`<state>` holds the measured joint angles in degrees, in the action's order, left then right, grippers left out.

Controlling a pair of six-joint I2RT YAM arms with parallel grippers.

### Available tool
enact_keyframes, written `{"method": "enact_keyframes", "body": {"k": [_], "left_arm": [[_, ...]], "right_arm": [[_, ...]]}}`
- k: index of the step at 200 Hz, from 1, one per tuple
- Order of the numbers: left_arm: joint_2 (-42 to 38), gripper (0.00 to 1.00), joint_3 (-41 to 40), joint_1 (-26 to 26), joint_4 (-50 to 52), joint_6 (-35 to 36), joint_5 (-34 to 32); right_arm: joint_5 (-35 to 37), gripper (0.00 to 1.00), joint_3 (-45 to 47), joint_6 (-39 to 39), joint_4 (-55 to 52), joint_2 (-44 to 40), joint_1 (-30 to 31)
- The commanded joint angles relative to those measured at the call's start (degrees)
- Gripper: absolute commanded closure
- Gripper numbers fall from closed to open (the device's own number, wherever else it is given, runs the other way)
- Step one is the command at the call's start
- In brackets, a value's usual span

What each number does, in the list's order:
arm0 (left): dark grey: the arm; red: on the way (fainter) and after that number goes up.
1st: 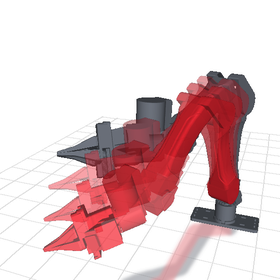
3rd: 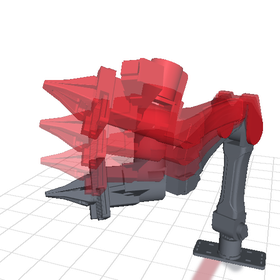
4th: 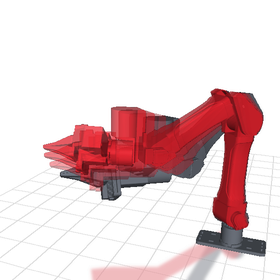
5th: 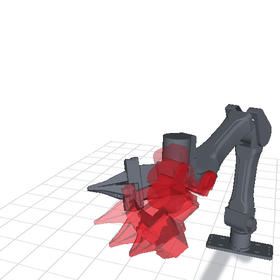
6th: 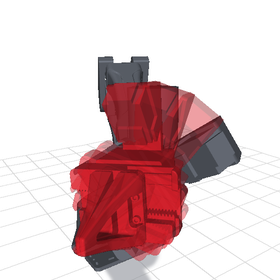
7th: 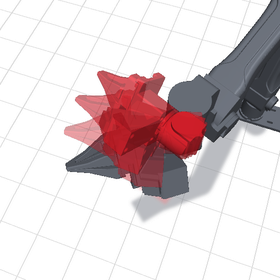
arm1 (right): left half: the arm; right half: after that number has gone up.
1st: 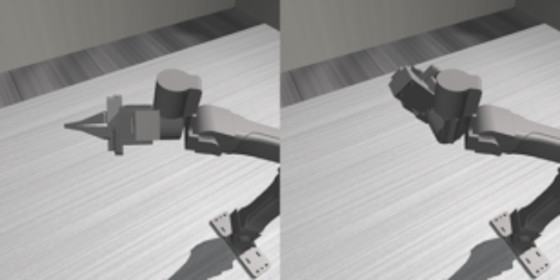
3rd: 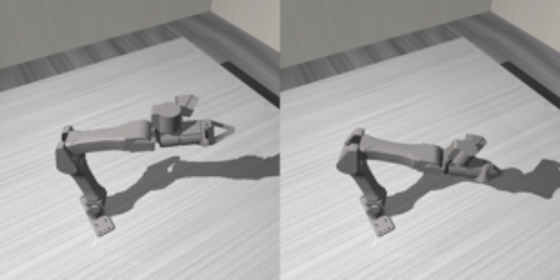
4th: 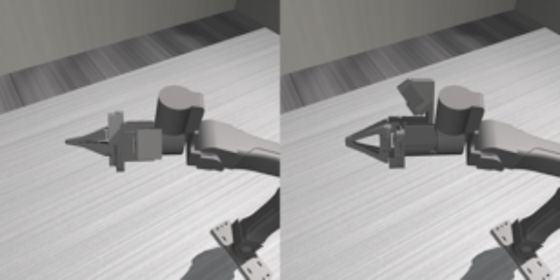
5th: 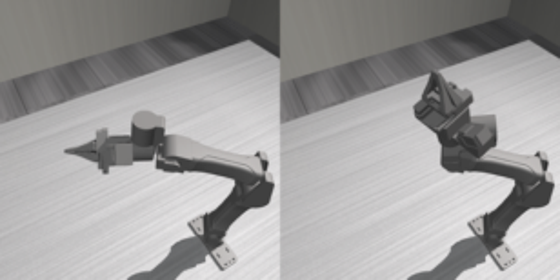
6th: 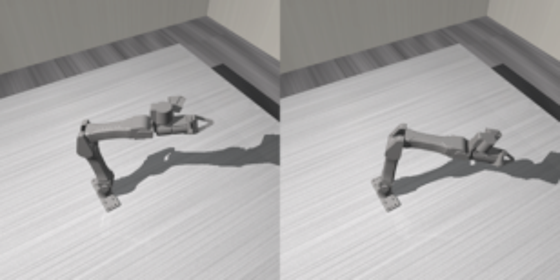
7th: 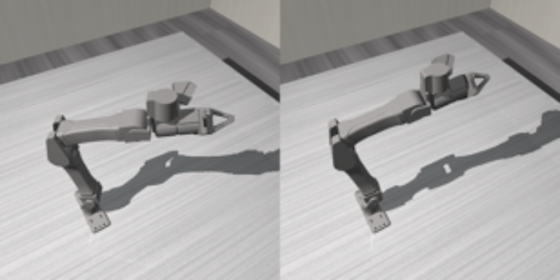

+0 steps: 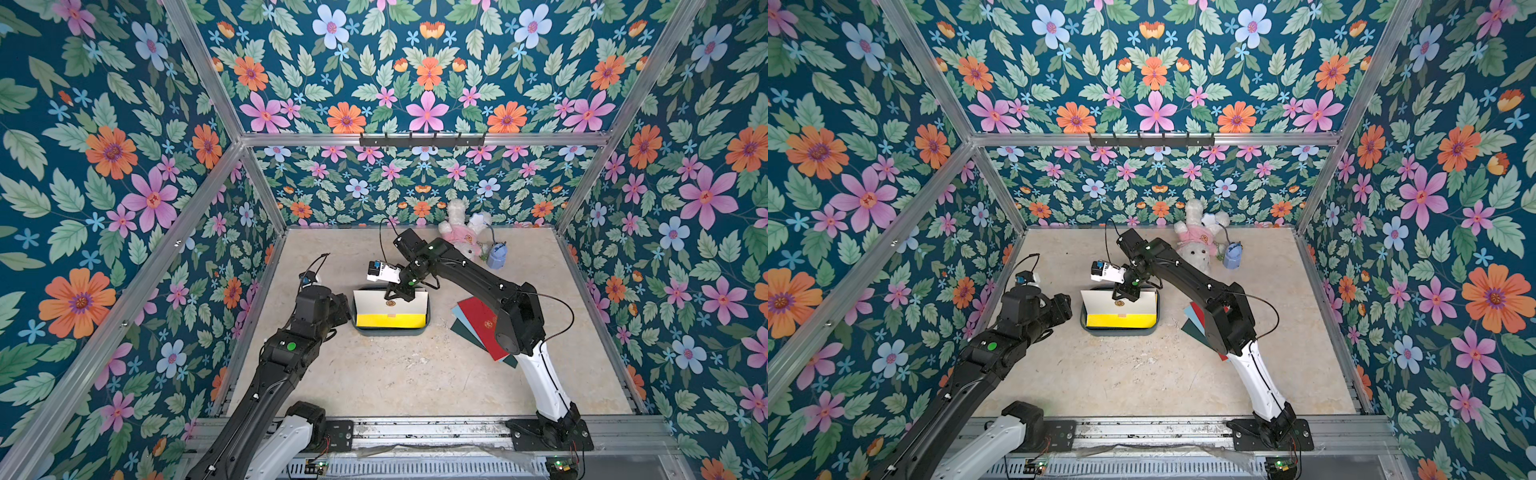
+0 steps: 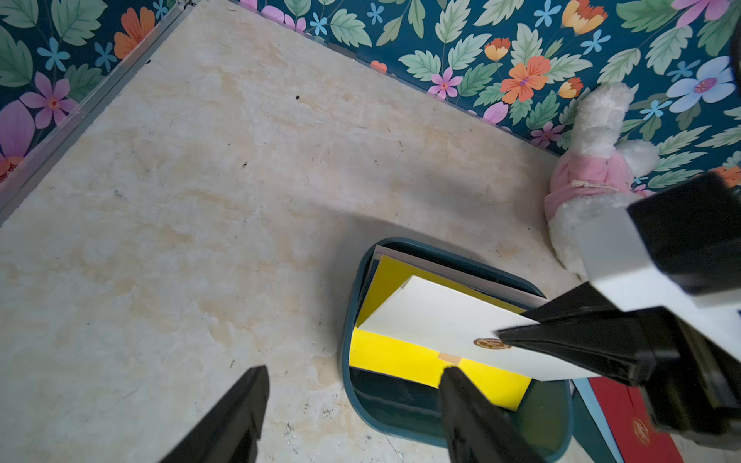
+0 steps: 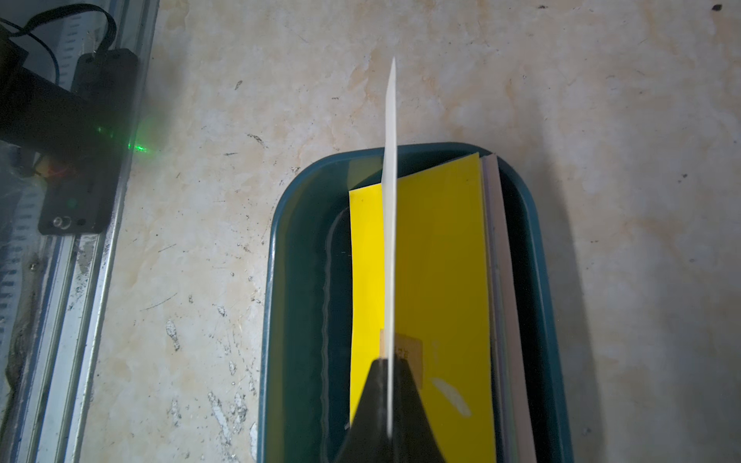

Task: Put the sealed envelopes into the storage box
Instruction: Place the envelope in the storage box.

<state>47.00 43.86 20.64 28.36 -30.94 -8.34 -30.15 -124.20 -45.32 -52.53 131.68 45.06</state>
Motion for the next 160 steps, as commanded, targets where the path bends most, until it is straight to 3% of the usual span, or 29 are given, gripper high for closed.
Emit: {"method": "enact_keyframes", "body": {"k": [1, 15, 30, 52, 85, 112, 131, 160], "left_arm": [[0.2, 0.26, 0.1, 0.0, -0.1, 0.7, 0.4], [0.3, 0.25, -0.1, -0.1, -0.2, 0.7, 0.7], [0.3, 0.23, -0.2, -0.1, -0.5, 0.6, 1.1], [0.3, 0.22, -0.2, -0.1, -0.8, 0.5, 1.6], [-0.1, 0.22, -0.4, -0.1, -2.2, 0.6, 4.3], [0.0, 0.23, -1.4, 0.0, -5.7, 0.7, 11.9], [1.0, 0.26, -2.0, 0.2, -8.3, 0.5, 18.0], [2.8, 0.27, -3.5, 2.7, -12.9, -2.6, 22.6]], "right_arm": [[-0.6, 1.00, 0.6, -0.8, 0.1, 0.6, 0.2], [-0.3, 1.00, 0.9, -0.7, 0.3, 0.6, 0.3], [0.8, 0.83, 1.2, -0.3, 1.0, 0.5, 0.5], [1.0, 0.70, 1.2, 0.4, 1.9, -0.2, 0.6], [2.5, 0.67, 2.1, 3.4, 4.9, -2.9, 0.5], [2.8, 0.68, 5.0, 11.2, 9.6, -6.9, -1.7], [1.2, 0.69, 15.7, 19.6, 19.9, -14.6, -4.5], [-0.8, 0.67, 42.4, 38.9, 48.3, -31.6, -10.1]]}}
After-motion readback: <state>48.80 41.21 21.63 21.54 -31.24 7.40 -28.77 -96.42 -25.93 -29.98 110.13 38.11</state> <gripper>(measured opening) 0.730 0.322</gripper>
